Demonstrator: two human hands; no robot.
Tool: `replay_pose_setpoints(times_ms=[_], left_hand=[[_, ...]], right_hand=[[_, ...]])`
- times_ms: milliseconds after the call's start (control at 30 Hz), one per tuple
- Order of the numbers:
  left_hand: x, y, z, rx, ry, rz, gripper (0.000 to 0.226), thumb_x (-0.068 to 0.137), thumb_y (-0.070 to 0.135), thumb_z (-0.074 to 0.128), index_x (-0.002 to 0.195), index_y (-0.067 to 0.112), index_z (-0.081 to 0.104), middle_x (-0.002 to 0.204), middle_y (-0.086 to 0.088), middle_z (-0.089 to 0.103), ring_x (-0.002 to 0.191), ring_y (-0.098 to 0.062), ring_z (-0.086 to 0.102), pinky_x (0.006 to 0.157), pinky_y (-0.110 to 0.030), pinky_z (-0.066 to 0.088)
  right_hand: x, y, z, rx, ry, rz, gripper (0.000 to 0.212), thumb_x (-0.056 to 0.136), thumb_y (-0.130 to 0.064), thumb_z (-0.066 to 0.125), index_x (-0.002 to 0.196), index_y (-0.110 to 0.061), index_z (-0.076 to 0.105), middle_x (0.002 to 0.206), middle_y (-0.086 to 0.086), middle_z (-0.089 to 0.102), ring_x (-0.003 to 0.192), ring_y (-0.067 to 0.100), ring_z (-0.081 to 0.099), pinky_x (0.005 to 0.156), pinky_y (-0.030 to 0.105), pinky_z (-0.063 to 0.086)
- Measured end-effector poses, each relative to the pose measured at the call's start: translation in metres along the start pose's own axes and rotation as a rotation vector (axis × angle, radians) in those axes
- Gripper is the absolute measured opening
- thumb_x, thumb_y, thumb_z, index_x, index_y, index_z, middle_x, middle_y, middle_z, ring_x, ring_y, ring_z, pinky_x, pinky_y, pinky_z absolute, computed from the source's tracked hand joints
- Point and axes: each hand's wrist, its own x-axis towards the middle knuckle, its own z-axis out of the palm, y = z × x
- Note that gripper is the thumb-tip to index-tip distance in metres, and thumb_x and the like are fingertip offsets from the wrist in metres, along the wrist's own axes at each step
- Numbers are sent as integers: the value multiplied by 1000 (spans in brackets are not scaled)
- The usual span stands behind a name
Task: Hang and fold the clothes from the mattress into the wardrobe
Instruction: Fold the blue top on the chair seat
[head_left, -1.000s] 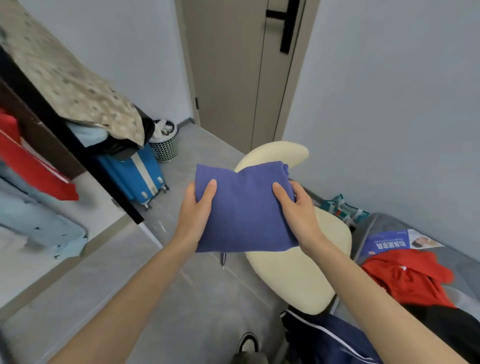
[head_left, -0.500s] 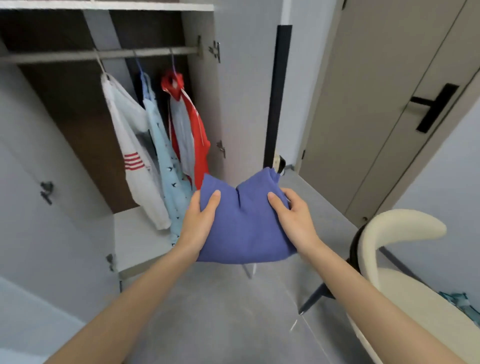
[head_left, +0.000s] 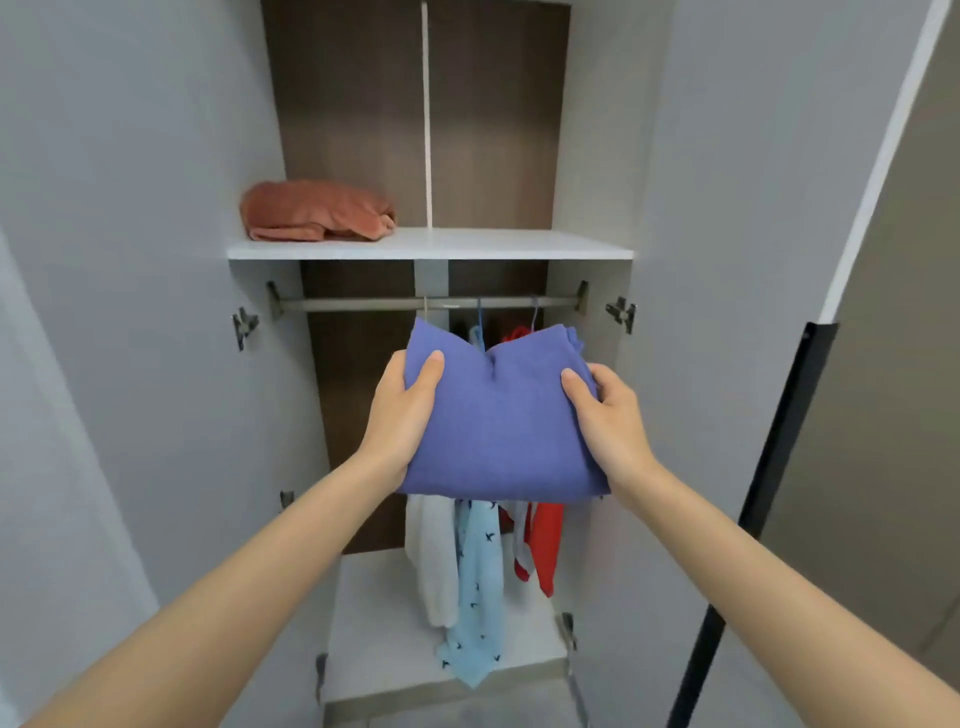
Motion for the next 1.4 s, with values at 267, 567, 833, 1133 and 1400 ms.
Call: replay_pose_setpoints(times_ms=[267, 567, 833, 1133, 1400], left_hand=[[146, 53, -34, -26, 131, 149, 26, 99, 33, 46, 123, 22, 50, 115, 6, 60, 98, -8, 60, 70, -21, 46], [312, 95, -81, 43, 292, 267, 23, 99, 32, 47, 115, 19, 55, 106, 5, 62, 94, -13, 60, 77, -27, 45], [432, 92, -132, 147, 350, 299, 18, 99, 28, 45, 107, 16, 56, 95, 6, 60, 87, -13, 57, 72, -25, 44], [570, 75, -195, 323, 442, 376, 21, 100, 19, 44, 105, 6, 60, 100, -10, 60, 90, -21, 54, 71, -27, 40], [641, 50, -216, 1087, 634, 277, 43, 97, 23, 51, 136, 12, 40, 139, -17, 39, 122, -35, 46, 93, -44, 41]], right_hand=[[140, -66, 69, 68, -66, -195, 22, 99, -26, 47, 89, -7, 53, 78, -1, 55, 68, 12, 50, 62, 24, 39], [299, -117, 164, 158, -129, -307, 20, 101, -28, 41, 100, -14, 56, 91, -2, 60, 80, 11, 56, 64, 23, 42], [402, -122, 262, 183, -119, -306, 20, 100, -24, 39, 90, -15, 53, 86, 0, 56, 82, 19, 53, 69, 30, 41], [496, -123, 371, 178, -101, -302, 18, 101, -24, 38, 103, -16, 54, 99, 3, 60, 93, 23, 56, 79, 32, 42], [559, -98, 420, -388, -282, -198, 51, 98, -38, 44, 138, -8, 34, 139, 15, 46, 125, 33, 45, 101, 36, 38]])
